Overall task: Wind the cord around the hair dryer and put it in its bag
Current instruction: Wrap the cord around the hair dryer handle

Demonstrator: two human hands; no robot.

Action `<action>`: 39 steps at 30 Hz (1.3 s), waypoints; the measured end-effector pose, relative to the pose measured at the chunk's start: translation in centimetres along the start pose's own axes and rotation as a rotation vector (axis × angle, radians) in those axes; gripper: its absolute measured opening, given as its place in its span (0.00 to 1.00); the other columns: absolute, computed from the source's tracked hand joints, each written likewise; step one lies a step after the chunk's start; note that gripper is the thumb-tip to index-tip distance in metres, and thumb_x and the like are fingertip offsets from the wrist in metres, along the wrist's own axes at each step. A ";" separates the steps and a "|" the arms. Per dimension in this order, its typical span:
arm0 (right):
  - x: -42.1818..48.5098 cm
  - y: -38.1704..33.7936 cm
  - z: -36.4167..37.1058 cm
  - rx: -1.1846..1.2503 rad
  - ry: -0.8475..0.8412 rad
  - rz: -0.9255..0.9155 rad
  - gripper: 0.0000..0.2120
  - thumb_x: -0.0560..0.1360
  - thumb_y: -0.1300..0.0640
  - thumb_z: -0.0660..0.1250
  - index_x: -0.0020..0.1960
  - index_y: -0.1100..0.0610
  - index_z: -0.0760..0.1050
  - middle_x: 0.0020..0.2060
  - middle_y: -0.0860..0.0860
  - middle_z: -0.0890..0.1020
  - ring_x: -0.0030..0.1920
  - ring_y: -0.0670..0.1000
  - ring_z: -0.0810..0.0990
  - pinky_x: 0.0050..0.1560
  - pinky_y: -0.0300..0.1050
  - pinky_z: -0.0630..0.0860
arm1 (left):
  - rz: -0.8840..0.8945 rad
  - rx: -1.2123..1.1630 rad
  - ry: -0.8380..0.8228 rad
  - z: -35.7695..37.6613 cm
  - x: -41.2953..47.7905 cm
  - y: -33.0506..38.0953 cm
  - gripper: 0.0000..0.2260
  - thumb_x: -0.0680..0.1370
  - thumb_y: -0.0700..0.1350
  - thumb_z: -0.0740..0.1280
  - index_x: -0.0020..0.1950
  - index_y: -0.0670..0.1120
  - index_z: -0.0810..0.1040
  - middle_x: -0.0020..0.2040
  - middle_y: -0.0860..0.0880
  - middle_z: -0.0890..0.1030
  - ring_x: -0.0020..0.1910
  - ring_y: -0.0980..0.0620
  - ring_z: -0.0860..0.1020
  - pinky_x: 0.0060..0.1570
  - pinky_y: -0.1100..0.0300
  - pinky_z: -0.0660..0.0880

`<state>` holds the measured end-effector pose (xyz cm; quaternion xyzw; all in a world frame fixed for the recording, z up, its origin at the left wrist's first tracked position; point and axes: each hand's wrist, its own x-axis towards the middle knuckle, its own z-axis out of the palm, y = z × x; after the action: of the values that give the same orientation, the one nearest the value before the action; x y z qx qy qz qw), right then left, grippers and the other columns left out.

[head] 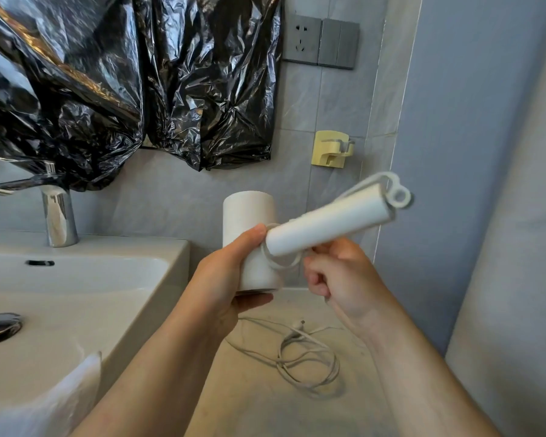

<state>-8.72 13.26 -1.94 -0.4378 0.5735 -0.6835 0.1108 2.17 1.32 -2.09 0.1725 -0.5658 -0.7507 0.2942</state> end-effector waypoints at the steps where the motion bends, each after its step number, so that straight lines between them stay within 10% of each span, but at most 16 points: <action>1: 0.0 -0.1 0.2 -0.070 -0.052 -0.019 0.12 0.64 0.66 0.63 0.45 0.56 0.78 0.35 0.54 0.75 0.28 0.45 0.68 0.25 0.34 0.61 | -0.012 -0.023 0.027 0.1 0.0 0.0 0.15 0.70 0.59 0.72 0.50 0.50 0.84 0.45 0.47 0.84 0.42 0.47 0.83 0.42 0.49 0.81; 8: -0.1 0.4 0.8 -0.429 0.121 -0.166 0.09 0.70 0.59 0.73 0.45 0.47 0.79 0.44 0.49 0.85 0.47 0.48 0.82 0.53 0.51 0.77 | -0.103 0.005 0.001 0.2 0.0 0.0 0.21 0.71 0.64 0.69 0.55 0.50 0.80 0.42 0.45 0.84 0.40 0.46 0.83 0.43 0.50 0.81; 26: -0.3 -0.1 0.7 -0.518 0.238 -0.112 0.04 0.72 0.49 0.73 0.44 0.48 0.85 0.38 0.44 0.87 0.45 0.47 0.84 0.48 0.48 0.78 | 0.007 0.045 -0.061 0.3 0.3 -0.4 0.31 0.57 0.58 0.75 0.56 0.44 0.80 0.43 0.45 0.85 0.41 0.48 0.84 0.51 0.44 0.81; 34: -0.5 0.1 1.6 -0.650 0.282 -0.146 0.10 0.73 0.47 0.70 0.52 0.47 0.83 0.41 0.41 0.86 0.44 0.39 0.81 0.38 0.28 0.72 | 0.249 0.020 0.164 0.8 0.5 -0.5 0.23 0.60 0.55 0.77 0.50 0.45 0.81 0.42 0.47 0.84 0.40 0.50 0.83 0.42 0.48 0.82; 39: -0.8 -0.3 2.2 -0.672 0.065 0.008 0.06 0.76 0.53 0.64 0.48 0.48 0.80 0.33 0.49 0.82 0.30 0.47 0.78 0.34 0.51 0.80 | 0.443 0.207 0.404 0.5 0.6 -0.5 0.24 0.59 0.59 0.76 0.48 0.48 0.78 0.40 0.51 0.82 0.37 0.53 0.82 0.34 0.53 0.79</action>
<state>-6.58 12.36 -2.09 -0.4254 0.7718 -0.4693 -0.0554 1.27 1.36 -2.41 0.2197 -0.5931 -0.5574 0.5379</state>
